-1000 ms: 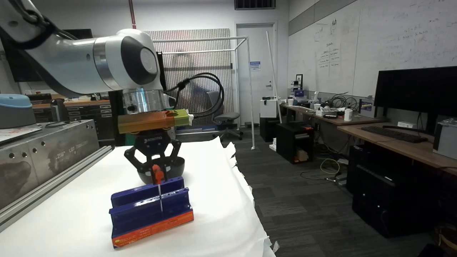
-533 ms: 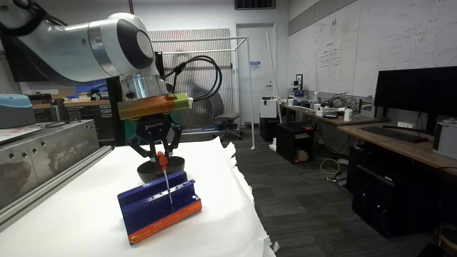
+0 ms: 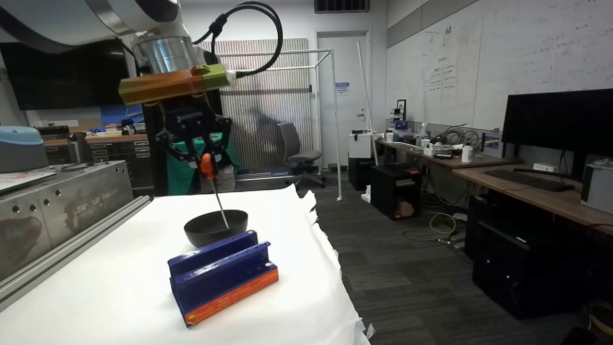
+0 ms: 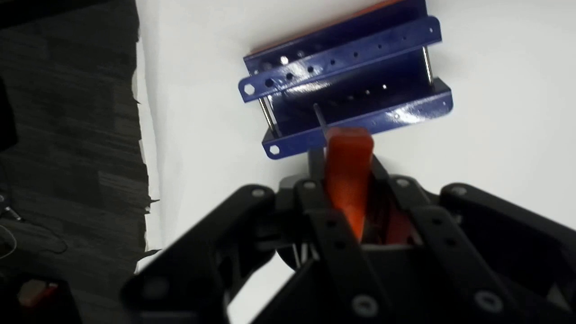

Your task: Pick up the orange object and put it in the bowl.

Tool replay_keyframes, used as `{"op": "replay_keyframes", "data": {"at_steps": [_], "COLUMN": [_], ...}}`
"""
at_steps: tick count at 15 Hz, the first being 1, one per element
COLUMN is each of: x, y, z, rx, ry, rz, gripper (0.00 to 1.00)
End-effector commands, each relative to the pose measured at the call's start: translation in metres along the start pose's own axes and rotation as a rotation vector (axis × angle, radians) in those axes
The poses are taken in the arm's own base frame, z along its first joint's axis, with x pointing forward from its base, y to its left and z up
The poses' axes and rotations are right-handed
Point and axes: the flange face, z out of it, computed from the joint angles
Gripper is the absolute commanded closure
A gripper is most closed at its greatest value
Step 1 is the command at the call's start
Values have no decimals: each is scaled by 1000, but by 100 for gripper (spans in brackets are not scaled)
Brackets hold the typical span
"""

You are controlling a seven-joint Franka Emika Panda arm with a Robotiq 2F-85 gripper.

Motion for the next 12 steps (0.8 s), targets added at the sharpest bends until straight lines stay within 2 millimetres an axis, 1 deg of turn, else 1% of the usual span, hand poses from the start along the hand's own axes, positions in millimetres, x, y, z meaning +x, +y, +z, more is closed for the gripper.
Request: {"op": "replay_keyframes", "data": {"at_steps": [1,3,5,6,8,9,10,11,12], "x": [7,17,31,40,57,66,76,84,92], "y": [16,28,33,31,25,23,23,23,25], "z": [-4,15,44,62,87,95,99,100,97], "rx": [96,179,259,299,369,403,437,470,506], "ry": [108,137,159,173,220,246,271,295,316], "rz": [139,219,309,357,452,496,537,577,614], "gripper": [87,87,87,89,89,89,89,89,89]}}
